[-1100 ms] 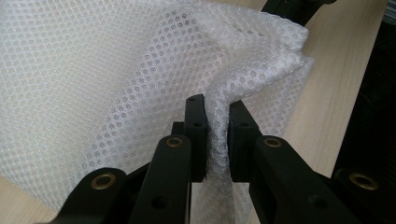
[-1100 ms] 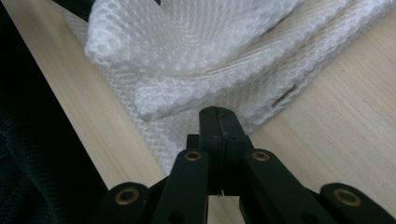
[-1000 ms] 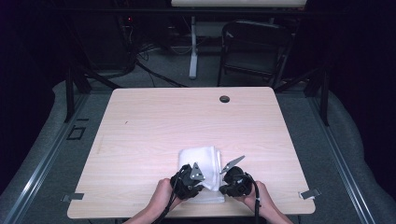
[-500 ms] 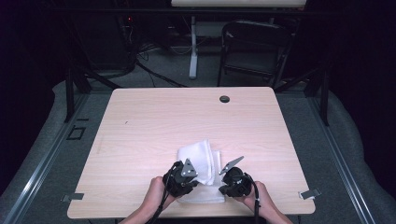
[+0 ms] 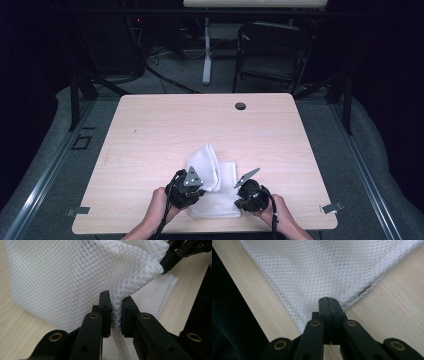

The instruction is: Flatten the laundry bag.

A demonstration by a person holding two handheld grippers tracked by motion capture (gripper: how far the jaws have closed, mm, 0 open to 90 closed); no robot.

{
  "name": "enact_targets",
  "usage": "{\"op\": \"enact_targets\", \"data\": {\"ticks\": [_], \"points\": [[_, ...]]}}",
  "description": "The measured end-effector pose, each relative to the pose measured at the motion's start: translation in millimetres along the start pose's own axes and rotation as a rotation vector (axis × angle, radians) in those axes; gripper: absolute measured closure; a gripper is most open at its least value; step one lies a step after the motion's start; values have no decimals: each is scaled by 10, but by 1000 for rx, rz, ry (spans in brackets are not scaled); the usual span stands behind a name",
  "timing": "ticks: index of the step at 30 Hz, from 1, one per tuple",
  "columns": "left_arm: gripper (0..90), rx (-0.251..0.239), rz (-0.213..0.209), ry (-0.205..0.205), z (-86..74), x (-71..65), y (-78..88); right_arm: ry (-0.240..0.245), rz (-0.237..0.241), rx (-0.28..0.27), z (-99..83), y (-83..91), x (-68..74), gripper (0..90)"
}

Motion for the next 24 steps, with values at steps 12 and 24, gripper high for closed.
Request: {"op": "enact_targets", "data": {"ticks": [12,24], "points": [[819,4,0,-12,16,-21,-36,-6,1,-58,58,62,-2,900],[820,-6,-2,-24,21,-15,-10,24,-7,-24,122,-100,48,900]]}}
Point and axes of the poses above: each handheld gripper's, and its own axes: y roughly backward along the jaws, z roughly out of its top, x roughly to its left, the point moved 9 cm from there along -y, roughly forward along the jaws, and after that the axes turned 2 degrees about -y, right-handed, at the moved point
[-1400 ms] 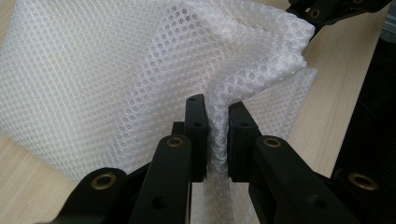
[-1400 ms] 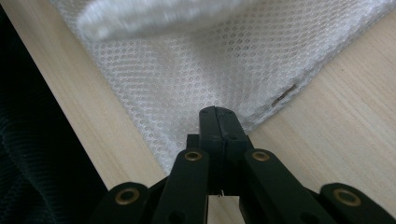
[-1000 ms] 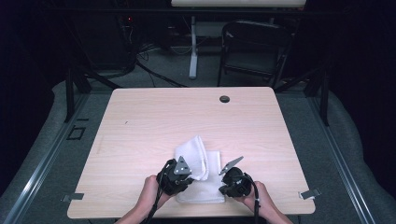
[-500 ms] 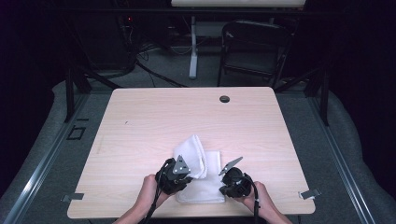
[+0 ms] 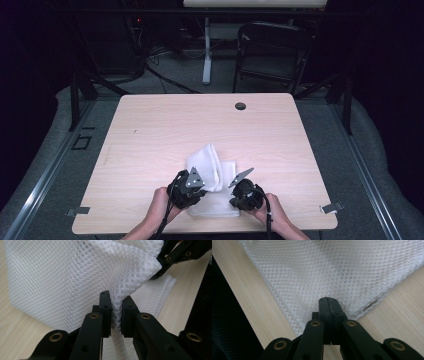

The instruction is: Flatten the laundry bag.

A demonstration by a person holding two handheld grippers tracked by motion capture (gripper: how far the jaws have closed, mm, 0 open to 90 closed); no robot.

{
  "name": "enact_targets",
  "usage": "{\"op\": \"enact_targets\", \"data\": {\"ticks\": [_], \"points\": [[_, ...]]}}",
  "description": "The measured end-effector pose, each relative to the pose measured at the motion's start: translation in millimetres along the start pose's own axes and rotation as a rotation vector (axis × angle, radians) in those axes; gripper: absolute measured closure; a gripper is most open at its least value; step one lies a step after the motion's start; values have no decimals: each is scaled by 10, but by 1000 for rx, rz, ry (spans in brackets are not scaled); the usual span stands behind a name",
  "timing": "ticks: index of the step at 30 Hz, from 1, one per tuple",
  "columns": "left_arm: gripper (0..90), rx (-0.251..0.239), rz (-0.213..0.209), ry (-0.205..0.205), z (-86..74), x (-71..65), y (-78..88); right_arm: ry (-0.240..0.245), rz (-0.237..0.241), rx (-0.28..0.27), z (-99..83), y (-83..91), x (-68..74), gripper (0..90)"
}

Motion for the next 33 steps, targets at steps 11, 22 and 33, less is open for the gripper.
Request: {"op": "enact_targets", "data": {"ticks": [11,22,33], "points": [[816,-28,13,29,-26,60,133,-2,-20,25,-25,14,7,900],[809,-34,32,58,-84,116,240,-11,-40,45,-54,37,-12,900],[802,-22,51,92,-224,195,333,-14,-66,61,-80,61,-58,900]]}}
Point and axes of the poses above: each handheld gripper's, and its own axes: y roughly backward along the jaws, z roughly out of its top, x roughly to its left, the point moved 9 cm from there along -y, roughly forward along the jaws, and after that the axes turned 2 degrees about -y, right-handed, at the moved point
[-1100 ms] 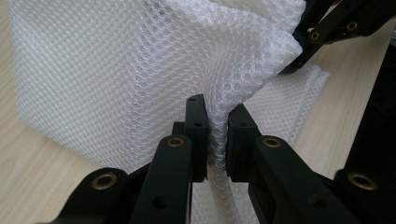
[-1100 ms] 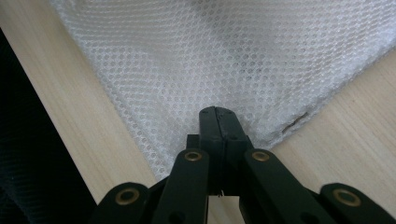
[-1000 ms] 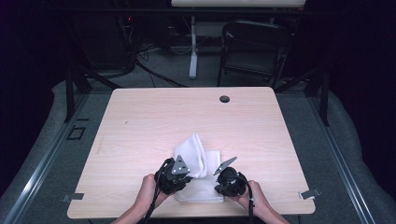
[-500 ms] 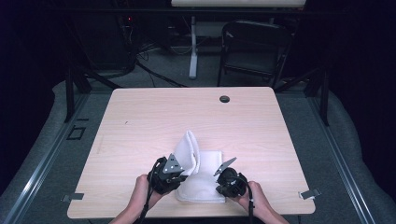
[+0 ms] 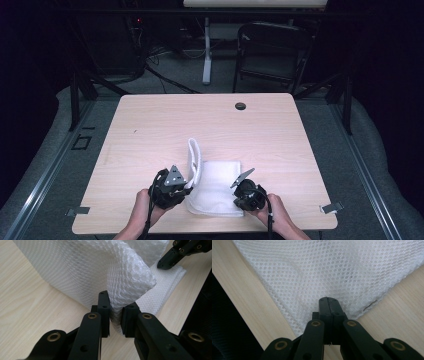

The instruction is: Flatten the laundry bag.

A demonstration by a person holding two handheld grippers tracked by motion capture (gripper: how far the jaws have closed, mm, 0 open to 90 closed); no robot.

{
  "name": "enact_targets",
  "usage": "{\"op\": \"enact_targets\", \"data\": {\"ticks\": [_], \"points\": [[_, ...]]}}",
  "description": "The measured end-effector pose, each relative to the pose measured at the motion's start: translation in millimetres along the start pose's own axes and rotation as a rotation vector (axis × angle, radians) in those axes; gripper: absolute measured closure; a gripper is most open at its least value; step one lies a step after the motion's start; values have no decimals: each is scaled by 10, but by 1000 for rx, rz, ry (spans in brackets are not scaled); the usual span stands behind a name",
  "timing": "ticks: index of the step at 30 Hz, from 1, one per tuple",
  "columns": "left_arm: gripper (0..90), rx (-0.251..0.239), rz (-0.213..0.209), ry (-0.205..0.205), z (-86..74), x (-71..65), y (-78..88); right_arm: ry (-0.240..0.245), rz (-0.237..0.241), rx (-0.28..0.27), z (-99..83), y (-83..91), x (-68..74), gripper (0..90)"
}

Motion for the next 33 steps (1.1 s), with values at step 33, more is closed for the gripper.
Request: {"op": "enact_targets", "data": {"ticks": [33], "points": [[761,103,-34,52,-223,45,-61,-50,-40,18,-123,86,-273,900]]}}
Point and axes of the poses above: each handheld gripper's, and its own axes: y roughly backward along the jaws, z roughly out of its top, x roughly to its left, the point moved 9 cm from there along -y, roughly forward along the jaws, and after that the axes turned 2 degrees about -y, right-handed, at the moved point
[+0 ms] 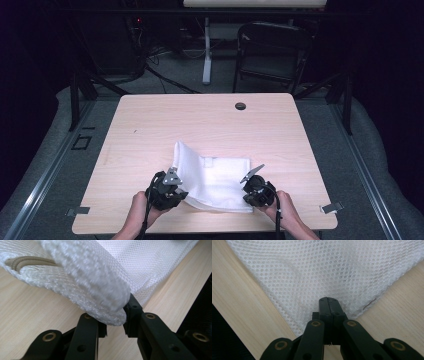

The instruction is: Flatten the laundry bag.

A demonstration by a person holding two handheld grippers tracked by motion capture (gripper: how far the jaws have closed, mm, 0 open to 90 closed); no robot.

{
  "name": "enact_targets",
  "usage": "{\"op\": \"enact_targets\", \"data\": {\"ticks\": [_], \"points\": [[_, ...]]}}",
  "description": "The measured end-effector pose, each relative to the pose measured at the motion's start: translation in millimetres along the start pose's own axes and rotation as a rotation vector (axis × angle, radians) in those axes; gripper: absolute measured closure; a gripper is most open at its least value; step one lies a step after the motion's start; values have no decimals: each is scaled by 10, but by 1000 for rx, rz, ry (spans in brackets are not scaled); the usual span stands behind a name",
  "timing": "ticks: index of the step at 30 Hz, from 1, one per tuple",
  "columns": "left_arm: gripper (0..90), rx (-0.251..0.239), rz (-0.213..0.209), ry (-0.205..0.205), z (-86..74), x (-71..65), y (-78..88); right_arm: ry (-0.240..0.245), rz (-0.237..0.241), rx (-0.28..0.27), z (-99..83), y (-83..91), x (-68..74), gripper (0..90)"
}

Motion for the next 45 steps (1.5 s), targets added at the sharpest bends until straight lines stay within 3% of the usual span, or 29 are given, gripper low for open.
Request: {"op": "enact_targets", "data": {"ticks": [5,11,18,21,24,27,32,37,38,44,45], "points": [[619,34,-16,7,-102,15,37,6,4,-4,1,-2,-5,900],[367,53,27,70,-251,144,123,20,1,1,4,0,-3,900],[255,34,75,132,-349,278,246,14,10,6,-9,14,-31,884],[218,15,89,136,-323,301,268,9,10,7,-18,19,-43,882],[197,-11,78,109,-262,265,255,3,13,1,-24,24,-58,838],[179,-9,72,77,-203,220,206,11,29,-17,-11,62,-57,735],[174,-9,55,35,-111,155,125,39,53,-91,50,182,-40,582],[184,-3,4,-24,-42,19,21,64,69,-117,66,229,18,477],[188,-8,-25,-39,-26,-31,-14,81,73,-110,63,238,26,468],[285,25,-68,-102,35,-150,-210,129,99,-96,51,194,163,491],[322,35,-100,-115,46,-183,-240,140,102,-84,46,179,176,505]]}}
Point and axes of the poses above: each handheld gripper's, and its own axes: y roughly backward along the jaws, z roughly out of its top, x roughly to its left, the point moved 9 cm from there along -y, roughly forward along the jaws, and after that the axes turned 2 degrees about -y, right-handed, at the moved point
